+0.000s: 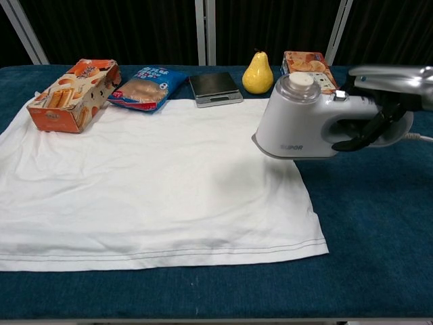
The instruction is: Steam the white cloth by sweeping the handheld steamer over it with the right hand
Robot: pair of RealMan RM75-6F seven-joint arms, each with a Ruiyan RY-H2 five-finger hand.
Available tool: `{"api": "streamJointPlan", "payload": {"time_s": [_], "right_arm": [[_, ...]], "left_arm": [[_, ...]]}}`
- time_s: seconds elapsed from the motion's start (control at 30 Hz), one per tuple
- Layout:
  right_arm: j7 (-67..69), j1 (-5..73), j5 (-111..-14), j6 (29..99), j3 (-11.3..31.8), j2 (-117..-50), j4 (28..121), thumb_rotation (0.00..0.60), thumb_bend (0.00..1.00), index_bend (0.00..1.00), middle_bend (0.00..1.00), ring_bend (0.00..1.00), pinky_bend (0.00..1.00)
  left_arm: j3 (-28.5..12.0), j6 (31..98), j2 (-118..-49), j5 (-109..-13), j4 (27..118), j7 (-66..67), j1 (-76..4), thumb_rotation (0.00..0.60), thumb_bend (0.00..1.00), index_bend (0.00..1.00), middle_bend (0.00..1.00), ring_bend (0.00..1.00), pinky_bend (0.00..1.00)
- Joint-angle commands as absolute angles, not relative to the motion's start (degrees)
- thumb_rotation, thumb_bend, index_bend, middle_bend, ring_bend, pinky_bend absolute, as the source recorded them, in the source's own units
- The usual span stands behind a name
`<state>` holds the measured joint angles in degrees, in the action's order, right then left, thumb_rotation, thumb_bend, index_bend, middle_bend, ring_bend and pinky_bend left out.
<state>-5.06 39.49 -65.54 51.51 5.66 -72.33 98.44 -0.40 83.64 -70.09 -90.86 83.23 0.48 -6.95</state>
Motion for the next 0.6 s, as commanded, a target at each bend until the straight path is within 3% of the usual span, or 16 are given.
{"api": "streamJointPlan", "payload": {"time_s": [0.03,0.13,0.23,0.3,0.4,0.6], "right_arm": [[-4.0,39.5,-67.3,51.8,7.3,-69.0,100.6,0.6,0.53,1.0,0.92,0.91,0.65],[-4.3,40.1,-66.8,51.8,8.7,-66.6,102.5,0.6,0.53,1.0,0.92,0.92,0.65],[-4.9,40.6,-65.8,51.9,10.0,-65.1,103.8,0.6,0.53,1.0,0.92,0.92,0.67],[-5.1,40.8,-64.8,51.9,10.7,-64.6,104.3,0.6,0.53,1.0,0.92,0.92,0.68],[-5.5,41.3,-63.3,51.8,11.5,-64.3,104.5,0.6,0.53,1.0,0.93,0.93,0.68],[-8.2,42.7,-60.1,51.0,11.5,-66.2,103.1,0.6,0.53,1.0,0.93,0.94,0.7]], "left_arm": [[0.2,81.3,-69.8,-94.5,85.6,1.9,-10.0,0.592,0.14,0.19,0.24,0.1,0.0],[0.8,76.9,-70.3,-97.6,87.8,3.4,-13.7,0.516,0.17,0.19,0.23,0.1,0.0],[1.2,71.7,-71.6,-98.9,89.1,4.6,-17.4,0.323,0.23,0.19,0.2,0.07,0.0],[1.5,68.2,-72.4,-98.9,89.6,5.3,-19.3,0.157,0.27,0.18,0.16,0.04,0.0],[1.9,63.2,-74.2,-97.8,89.8,6.0,-21.8,0.027,0.31,0.09,0.1,0.0,0.0],[2.6,58.6,-77.3,-95.3,88.9,7.3,-23.8,0.0,0.33,0.06,0.08,0.0,0.0]]}}
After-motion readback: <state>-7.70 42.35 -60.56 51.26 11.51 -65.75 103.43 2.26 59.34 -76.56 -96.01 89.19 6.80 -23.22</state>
